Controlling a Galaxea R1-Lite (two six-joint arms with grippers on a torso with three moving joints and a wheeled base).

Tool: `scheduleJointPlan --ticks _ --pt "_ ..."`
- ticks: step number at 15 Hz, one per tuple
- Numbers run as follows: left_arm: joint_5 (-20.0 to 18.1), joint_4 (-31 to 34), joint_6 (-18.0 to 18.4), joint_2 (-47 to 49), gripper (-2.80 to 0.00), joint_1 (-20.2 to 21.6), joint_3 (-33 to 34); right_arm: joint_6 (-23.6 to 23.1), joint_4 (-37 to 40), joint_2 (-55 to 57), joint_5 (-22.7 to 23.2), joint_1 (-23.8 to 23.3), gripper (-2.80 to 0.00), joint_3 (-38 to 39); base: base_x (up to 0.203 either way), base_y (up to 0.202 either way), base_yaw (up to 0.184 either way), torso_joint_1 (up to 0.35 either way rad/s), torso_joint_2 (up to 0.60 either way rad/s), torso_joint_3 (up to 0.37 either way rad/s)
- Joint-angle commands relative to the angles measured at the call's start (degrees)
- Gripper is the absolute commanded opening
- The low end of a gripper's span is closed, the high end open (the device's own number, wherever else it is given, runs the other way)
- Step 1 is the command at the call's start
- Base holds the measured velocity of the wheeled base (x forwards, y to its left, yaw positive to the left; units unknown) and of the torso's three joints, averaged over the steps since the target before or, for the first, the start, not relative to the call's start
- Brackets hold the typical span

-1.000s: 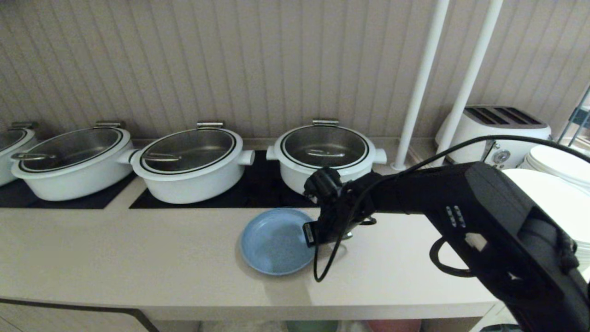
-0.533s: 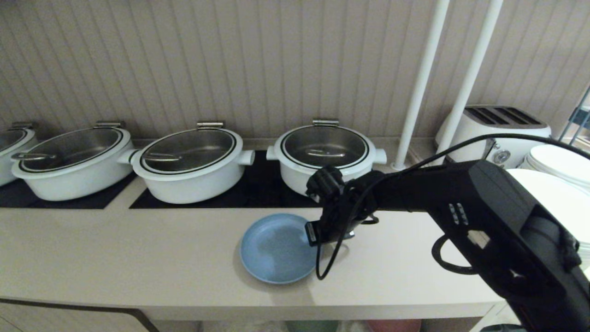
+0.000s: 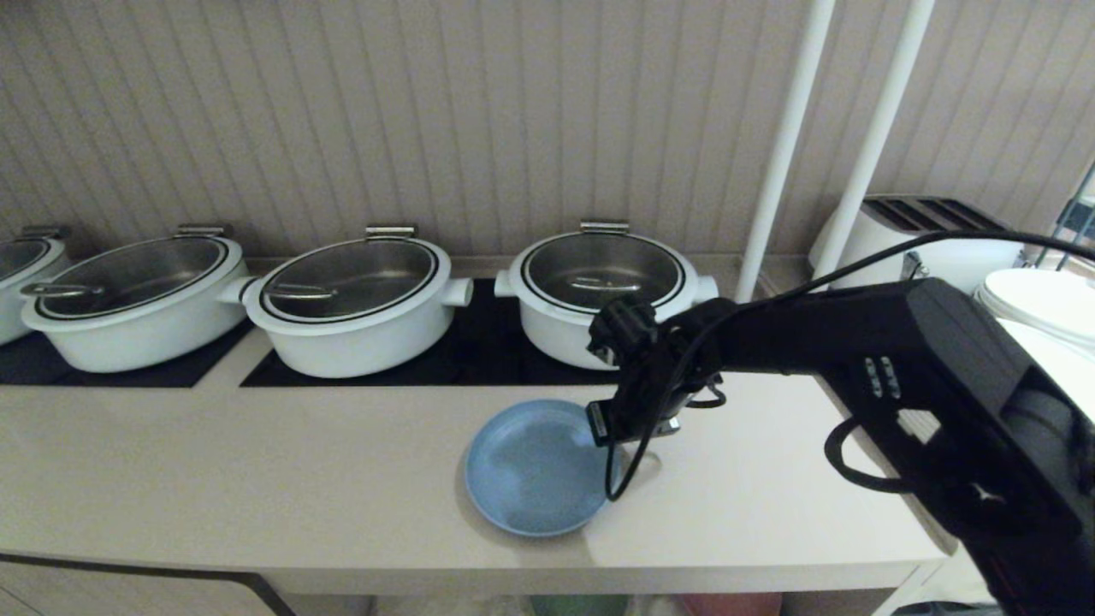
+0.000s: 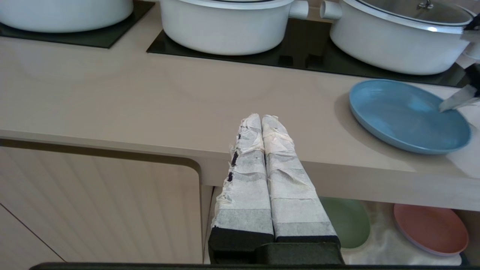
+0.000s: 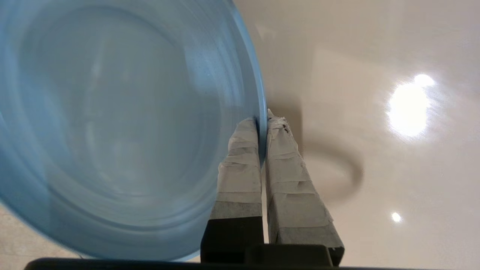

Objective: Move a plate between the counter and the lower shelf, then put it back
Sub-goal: Pick up the plate

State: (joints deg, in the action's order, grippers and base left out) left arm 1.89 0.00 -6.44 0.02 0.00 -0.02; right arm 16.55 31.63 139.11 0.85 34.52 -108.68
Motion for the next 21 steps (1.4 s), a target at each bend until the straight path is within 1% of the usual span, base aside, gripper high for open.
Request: scheduleJointPlan --ticks 1,5,10,11,14,15,18,21 --pt "0.0 0.0 -0.1 0.0 -2.8 0.0 0.0 0.1 0.4 -1.9 0.1 -0.6 -2.8 0.0 0.0 0.0 0.0 0.0 0.0 0.0" --pt "0.0 0.0 -0.1 0.0 -2.8 0.0 0.0 0.2 0.5 -4.1 0.1 -2.5 -2.8 1.8 0.0 0.0 0.0 0.0 0.0 0.0" --pt "0.0 0.0 -0.1 0.0 -2.8 0.0 -0.1 0.2 0.3 -7.4 0.2 -4.7 -2.8 6.6 0.0 0.0 0.0 0.0 0.0 0.0" --pt "0.0 0.0 -0.1 0.0 -2.8 0.0 0.0 0.6 0.3 -8.1 0.2 -5.2 -2.8 7.5 0.0 0.0 0.0 0.0 0.0 0.0" --pt "0.0 0.0 -0.1 0.0 -2.8 0.0 0.0 4.4 0.2 -9.5 0.3 -5.9 -2.8 9.0 0.0 0.0 0.0 0.0 0.0 0.0" --pt "0.0 0.0 -0.1 0.0 -2.8 0.0 0.0 5.0 0.0 -10.2 0.3 -6.0 -2.8 10.0 0.0 0.0 0.0 0.0 0.0 0.0" --pt "0.0 0.0 0.0 0.0 -2.8 0.0 0.0 5.4 -0.5 -12.7 0.4 -6.6 -2.8 15.0 0.0 0.0 0.0 0.0 0.0 0.0" --pt "0.0 0.0 -0.1 0.0 -2.8 0.0 -0.1 6.8 -4.3 -15.4 0.5 -7.2 -2.8 21.0 0.0 0.0 0.0 0.0 0.0 0.0"
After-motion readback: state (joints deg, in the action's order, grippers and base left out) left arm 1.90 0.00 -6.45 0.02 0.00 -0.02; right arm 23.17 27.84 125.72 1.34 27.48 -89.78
